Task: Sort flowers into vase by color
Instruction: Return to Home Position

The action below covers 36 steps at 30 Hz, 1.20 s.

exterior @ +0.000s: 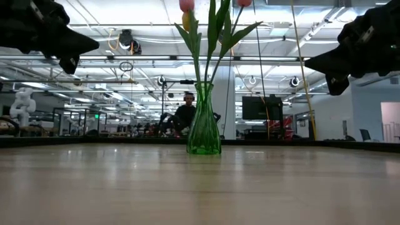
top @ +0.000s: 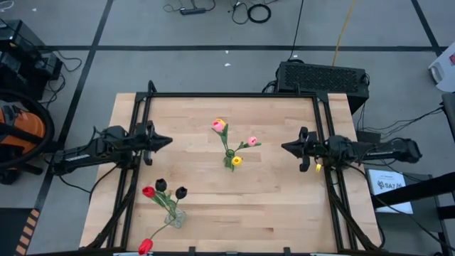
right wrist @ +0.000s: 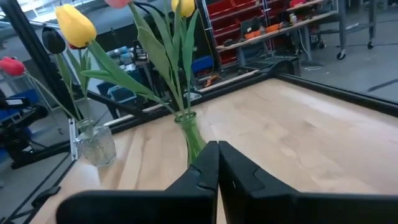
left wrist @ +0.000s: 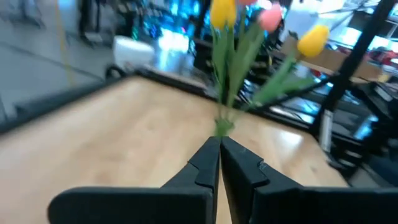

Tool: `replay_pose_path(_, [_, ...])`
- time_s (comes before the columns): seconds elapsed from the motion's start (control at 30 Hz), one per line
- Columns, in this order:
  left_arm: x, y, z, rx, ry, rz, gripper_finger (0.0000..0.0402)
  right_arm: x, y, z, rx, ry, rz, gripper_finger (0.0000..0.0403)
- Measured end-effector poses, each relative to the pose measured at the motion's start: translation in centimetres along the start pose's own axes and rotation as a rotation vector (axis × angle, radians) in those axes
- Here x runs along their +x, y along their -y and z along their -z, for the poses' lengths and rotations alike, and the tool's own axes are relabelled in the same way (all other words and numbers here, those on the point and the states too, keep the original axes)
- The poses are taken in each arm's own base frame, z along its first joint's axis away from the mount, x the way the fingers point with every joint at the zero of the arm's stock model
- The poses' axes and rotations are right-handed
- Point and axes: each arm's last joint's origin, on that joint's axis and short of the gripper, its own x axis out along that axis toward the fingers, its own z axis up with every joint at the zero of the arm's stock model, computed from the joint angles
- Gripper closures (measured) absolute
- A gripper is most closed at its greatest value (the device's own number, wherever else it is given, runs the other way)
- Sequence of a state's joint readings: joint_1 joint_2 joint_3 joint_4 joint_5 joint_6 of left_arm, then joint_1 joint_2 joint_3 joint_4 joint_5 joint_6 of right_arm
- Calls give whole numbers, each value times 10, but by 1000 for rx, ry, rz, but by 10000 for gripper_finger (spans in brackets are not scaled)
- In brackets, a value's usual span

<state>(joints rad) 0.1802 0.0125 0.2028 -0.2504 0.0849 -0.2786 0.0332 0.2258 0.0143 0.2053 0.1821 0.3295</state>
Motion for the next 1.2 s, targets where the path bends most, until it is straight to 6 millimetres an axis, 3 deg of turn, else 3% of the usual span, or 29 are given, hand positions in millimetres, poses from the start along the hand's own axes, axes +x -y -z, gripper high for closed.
replay_pose_path(0.27, [-1, 1, -11, 134, 123, -33, 379, -4, 2, 2, 41, -31, -27, 403])
replay_pose_path(0.5, [17, -5, 23, 150, 222, 45, 379, -5, 2, 2, 49, -31, -27, 403])
replay_pose_path(1.03, [21, 4, 30, 244, 154, 119, 379, -6, 2, 1, 54, -23, -27, 403])
replay_pose_path(1.2, [23, 2, 38, 245, 80, 48, 379, -6, 2, 1, 60, -23, -27, 403])
